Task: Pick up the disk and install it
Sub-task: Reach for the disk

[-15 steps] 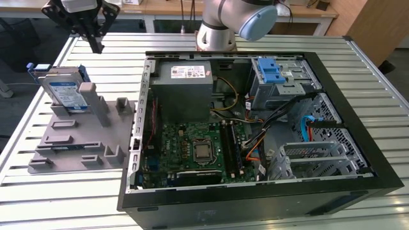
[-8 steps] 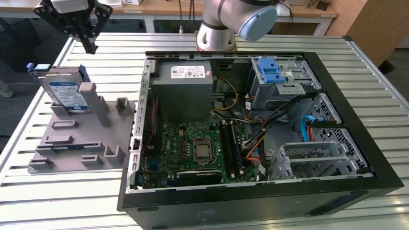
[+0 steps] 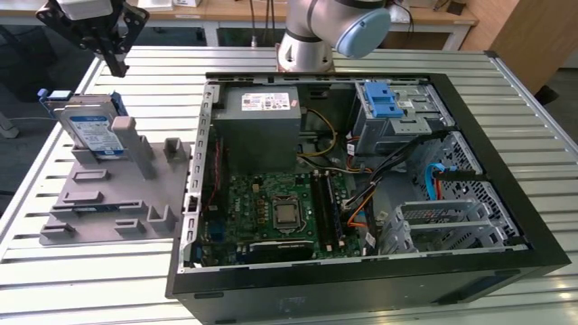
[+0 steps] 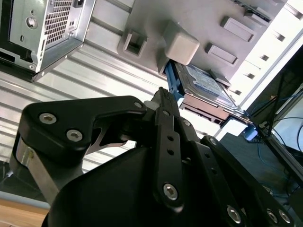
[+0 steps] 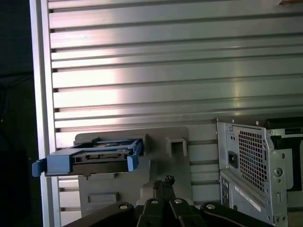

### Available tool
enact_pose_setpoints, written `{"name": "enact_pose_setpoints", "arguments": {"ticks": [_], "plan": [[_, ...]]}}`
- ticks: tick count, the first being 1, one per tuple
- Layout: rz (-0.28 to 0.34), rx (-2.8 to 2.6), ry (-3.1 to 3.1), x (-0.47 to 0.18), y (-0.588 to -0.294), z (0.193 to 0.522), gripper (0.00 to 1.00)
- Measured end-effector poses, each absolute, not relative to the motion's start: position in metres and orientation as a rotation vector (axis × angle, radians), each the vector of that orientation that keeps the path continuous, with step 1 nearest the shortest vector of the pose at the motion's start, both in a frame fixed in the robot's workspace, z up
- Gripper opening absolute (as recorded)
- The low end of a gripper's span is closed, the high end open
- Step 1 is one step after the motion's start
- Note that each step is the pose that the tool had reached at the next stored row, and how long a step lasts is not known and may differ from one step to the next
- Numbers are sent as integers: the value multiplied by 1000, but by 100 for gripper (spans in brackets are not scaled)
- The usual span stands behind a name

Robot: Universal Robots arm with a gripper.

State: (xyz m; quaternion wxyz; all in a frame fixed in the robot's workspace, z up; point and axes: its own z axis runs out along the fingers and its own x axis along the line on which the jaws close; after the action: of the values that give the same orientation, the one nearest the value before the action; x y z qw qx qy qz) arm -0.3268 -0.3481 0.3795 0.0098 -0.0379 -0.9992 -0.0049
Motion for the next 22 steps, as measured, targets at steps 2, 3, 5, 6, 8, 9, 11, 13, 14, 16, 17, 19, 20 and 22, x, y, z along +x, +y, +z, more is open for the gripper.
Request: {"name": "enact_pose_setpoints", "arguments": {"ticks": [2, 3, 5, 6, 8, 9, 11, 13, 14, 16, 17, 19, 20, 22], "plan": [[-15, -118, -3118, -329, -348, 379, 11], [-15, -118, -3118, -331, -348, 379, 11], [-15, -118, -3117, -333, -348, 379, 11], [-15, -118, -3116, -334, -348, 379, 11], [-15, -118, -3116, -334, -348, 379, 11], [-15, -118, -3116, -334, -348, 379, 11], [-15, -118, -3116, -335, -348, 379, 11], [-15, -118, -3116, -336, -348, 379, 11], [-15, -118, -3116, -338, -348, 379, 11], [-15, -118, -3116, -342, -348, 379, 11], [-15, -118, -3116, -345, -348, 378, 11], [-15, -118, -3116, -350, -348, 378, 11], [-15, -118, -3116, -353, -348, 378, 11], [-15, -118, -3116, -359, -348, 378, 11]]}}
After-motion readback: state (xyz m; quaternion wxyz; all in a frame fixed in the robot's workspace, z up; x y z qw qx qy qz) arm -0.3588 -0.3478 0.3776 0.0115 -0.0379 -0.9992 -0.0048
